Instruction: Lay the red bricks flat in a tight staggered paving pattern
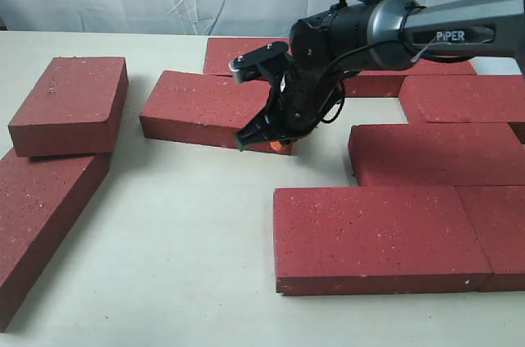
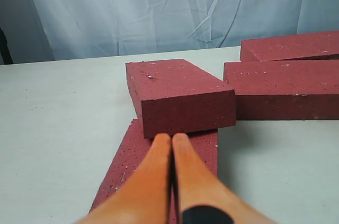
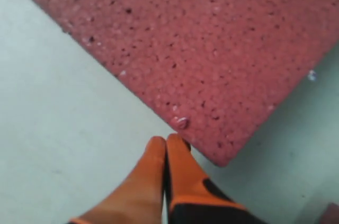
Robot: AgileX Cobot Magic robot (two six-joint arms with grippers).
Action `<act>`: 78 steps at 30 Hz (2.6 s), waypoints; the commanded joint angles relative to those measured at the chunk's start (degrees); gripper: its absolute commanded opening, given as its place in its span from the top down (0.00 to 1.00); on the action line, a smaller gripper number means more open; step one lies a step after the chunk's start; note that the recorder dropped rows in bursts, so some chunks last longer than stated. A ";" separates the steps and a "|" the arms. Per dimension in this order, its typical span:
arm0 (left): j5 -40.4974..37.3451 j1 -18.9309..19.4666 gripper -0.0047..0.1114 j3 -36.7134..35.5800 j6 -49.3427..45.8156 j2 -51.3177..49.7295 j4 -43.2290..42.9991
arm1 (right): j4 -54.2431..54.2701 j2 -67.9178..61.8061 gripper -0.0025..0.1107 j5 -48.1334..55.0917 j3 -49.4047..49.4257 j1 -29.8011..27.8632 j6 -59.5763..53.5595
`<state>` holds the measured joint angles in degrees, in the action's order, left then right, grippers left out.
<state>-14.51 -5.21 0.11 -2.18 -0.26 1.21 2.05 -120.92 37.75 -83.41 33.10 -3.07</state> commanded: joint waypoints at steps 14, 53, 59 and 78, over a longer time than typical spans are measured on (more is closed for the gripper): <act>0.84 0.17 0.96 -0.11 0.25 0.26 -0.07 | 1.52 2.26 0.99 -2.57 0.33 -3.94 1.78; 0.84 0.17 0.96 -0.11 0.25 0.26 -0.07 | 4.24 -30.49 0.99 9.71 -54.68 7.05 6.92; 0.84 0.17 0.96 -0.11 0.25 0.26 -0.07 | 0.28 -29.32 0.99 14.67 -54.68 6.22 7.60; 0.84 0.17 0.96 -0.11 0.25 0.26 -0.07 | -8.60 -28.66 0.99 24.72 -54.68 6.22 7.60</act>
<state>-14.51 -5.21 0.11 -2.18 -0.26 1.21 -4.68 -149.51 59.11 -138.33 39.95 4.51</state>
